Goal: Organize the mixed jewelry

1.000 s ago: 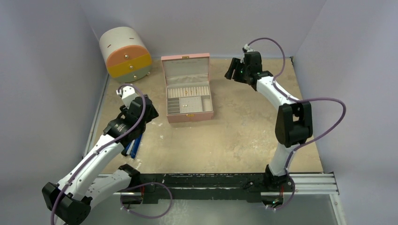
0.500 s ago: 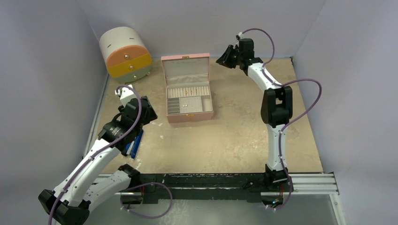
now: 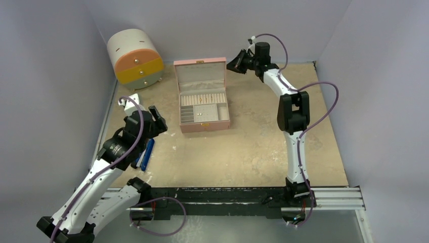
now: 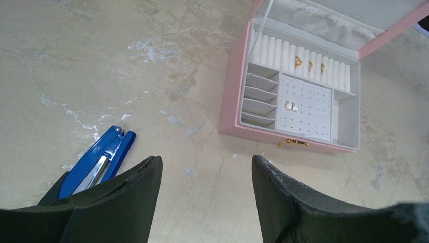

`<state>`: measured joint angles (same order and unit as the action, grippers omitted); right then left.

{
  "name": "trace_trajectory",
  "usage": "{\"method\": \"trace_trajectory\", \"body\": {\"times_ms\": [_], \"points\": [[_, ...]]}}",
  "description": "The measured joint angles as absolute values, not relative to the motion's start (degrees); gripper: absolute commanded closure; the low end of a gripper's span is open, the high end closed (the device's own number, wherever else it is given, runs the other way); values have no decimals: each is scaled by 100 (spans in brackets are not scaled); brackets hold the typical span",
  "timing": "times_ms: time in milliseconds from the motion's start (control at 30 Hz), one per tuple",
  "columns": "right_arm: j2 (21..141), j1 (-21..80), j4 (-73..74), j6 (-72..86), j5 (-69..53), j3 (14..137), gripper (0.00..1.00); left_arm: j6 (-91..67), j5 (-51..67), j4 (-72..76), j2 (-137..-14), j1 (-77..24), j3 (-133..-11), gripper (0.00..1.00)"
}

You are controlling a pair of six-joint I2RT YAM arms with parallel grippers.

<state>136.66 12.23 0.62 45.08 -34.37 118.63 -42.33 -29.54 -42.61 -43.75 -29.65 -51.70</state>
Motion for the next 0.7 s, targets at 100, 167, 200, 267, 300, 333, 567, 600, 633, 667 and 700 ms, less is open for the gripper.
{"method": "trace_trajectory", "body": {"times_ms": [100,167,200,267,300,333,567,600,633,667,700], "points": [[13666,1260,-237,4683,-3870,11911,100,-4213,-2838,-4257,-4244,-2965,-5170,35],[13666,1278,-486,4816,-4141,11898,100,-4213,-2781,-4257,-4176,-2965,-5170,35],[13666,1288,-602,4869,-4250,11867,100,-4213,-2755,-4257,-4160,-2965,-5170,35],[13666,1317,-856,4978,-4480,11773,100,-4209,-2709,-4257,-4128,-2965,-5170,35],[13664,1321,-963,5022,-4574,11710,100,-4189,-2687,-4257,-4117,-2965,-5170,35],[13646,1321,-1048,5052,-4639,11627,100,-4171,-2661,-4257,-4108,-2965,-5170,35],[13273,1339,-1426,5205,-5006,10746,100,-4064,-2563,-4252,-3981,-2965,-5170,35],[13166,1352,-1463,5203,-5054,10617,100,-4058,-2558,-4252,-3972,-2965,-5170,35],[13045,1376,-1483,5201,-5081,10495,100,-4027,-2552,-4250,-3970,-2965,-5175,35],[12934,1396,-1494,5190,-5105,10396,100,-3994,-2547,-4246,-3966,-2965,-5179,35],[12849,1413,-1516,5172,-5124,10318,100,-3975,-2543,-4246,-3966,-2965,-5190,35]]}}
